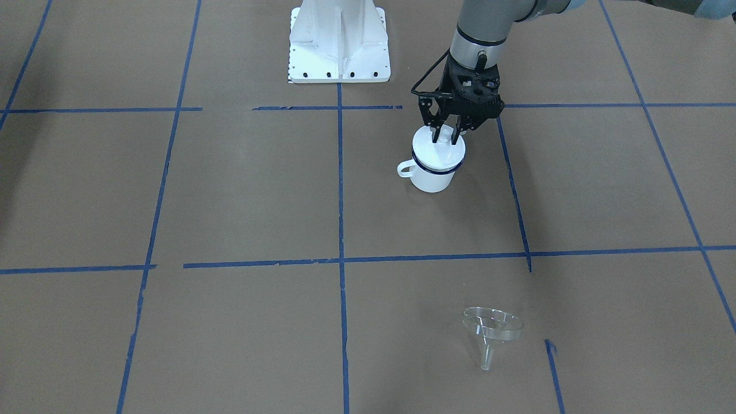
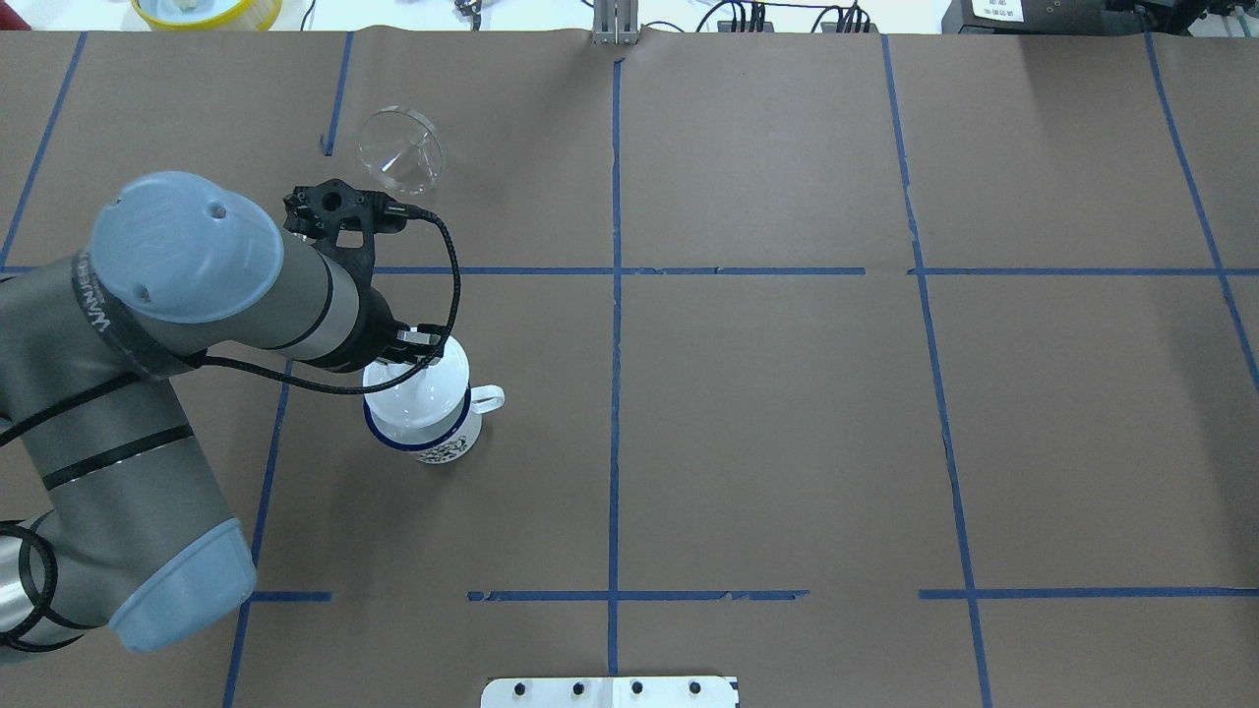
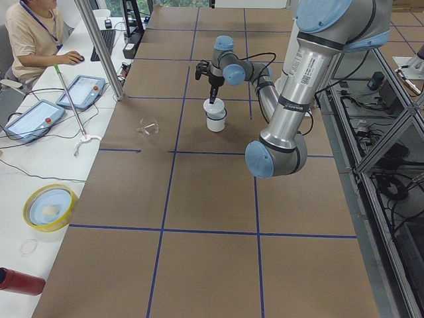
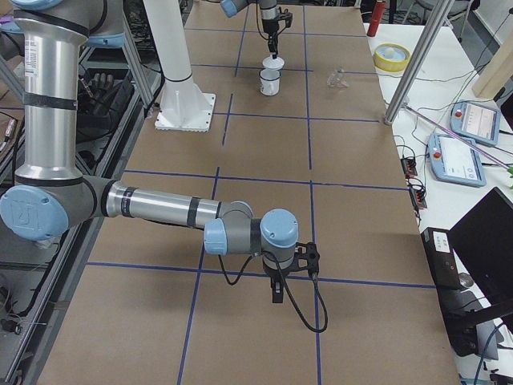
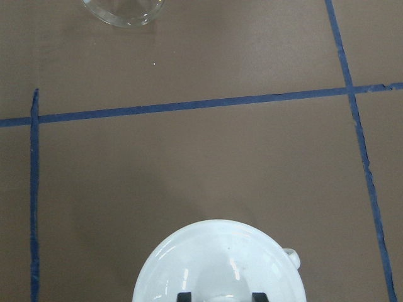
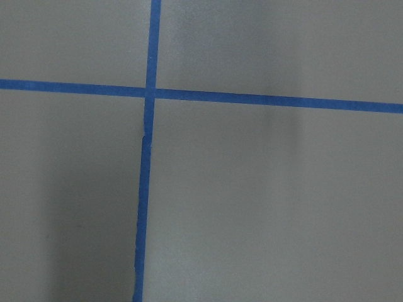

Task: Remove funnel from cup
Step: 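Lower the lid onto the mug top with the left gripper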

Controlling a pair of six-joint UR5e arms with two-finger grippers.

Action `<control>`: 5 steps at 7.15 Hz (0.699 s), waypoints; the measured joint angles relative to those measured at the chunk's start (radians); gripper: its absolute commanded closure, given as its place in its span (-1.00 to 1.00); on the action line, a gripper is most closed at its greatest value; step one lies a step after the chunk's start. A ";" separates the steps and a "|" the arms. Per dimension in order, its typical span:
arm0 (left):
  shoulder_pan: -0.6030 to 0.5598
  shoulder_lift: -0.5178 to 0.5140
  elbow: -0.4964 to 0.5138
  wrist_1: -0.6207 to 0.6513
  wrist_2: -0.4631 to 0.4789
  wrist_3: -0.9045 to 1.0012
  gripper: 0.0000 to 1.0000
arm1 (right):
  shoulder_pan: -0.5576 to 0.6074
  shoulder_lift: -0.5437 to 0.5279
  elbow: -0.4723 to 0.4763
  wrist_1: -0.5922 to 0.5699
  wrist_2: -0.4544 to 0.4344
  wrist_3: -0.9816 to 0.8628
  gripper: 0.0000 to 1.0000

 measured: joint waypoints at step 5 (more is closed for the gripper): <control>0.018 0.007 0.012 0.000 0.004 -0.013 1.00 | 0.000 0.000 0.000 0.000 0.000 0.000 -1.00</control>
